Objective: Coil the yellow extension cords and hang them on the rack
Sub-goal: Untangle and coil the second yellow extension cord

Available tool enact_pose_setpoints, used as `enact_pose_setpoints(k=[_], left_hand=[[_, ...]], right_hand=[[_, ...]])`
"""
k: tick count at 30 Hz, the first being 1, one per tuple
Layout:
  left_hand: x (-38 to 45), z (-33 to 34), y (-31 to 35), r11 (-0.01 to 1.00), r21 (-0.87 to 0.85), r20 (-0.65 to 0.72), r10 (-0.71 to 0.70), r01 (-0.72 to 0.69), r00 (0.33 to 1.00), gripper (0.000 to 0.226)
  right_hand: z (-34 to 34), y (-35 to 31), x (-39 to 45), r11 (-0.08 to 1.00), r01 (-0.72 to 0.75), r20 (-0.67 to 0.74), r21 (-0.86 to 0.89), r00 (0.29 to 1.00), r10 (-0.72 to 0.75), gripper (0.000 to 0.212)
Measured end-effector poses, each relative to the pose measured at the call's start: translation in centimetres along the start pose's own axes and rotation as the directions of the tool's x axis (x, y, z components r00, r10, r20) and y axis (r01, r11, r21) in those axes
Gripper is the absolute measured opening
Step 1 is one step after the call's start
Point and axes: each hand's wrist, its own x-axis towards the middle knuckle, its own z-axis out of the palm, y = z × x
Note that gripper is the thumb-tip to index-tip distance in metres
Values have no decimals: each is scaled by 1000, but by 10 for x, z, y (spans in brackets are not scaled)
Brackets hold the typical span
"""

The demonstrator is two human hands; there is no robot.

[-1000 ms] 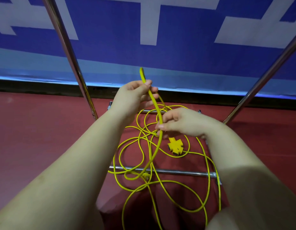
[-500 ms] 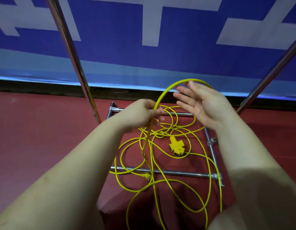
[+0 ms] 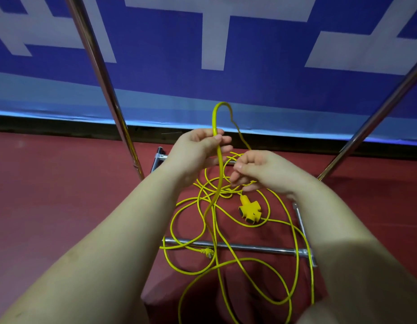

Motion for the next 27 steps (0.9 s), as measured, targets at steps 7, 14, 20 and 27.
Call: enact_pose_setpoints(k=[7,14,20,27], left_hand=[[6,2,4,972,-235,-51,-21,8,998,5],[-3,1,-6,913,398,264,-204,86,943,11],[-1,-2,-11,741,661,188,-11,-118,982,20],[1,-1,3,995,90,-28,37,-34,999,14]], right_hand=[[15,2,1,999,27,158,-41,987,-20,9],[-14,-11,4,837,156,-317,525,948,22,12],[-26,-13,1,585,200,-268,786,963,31,12],[3,5,1,1000,-17,-49,-20,999,16,29]])
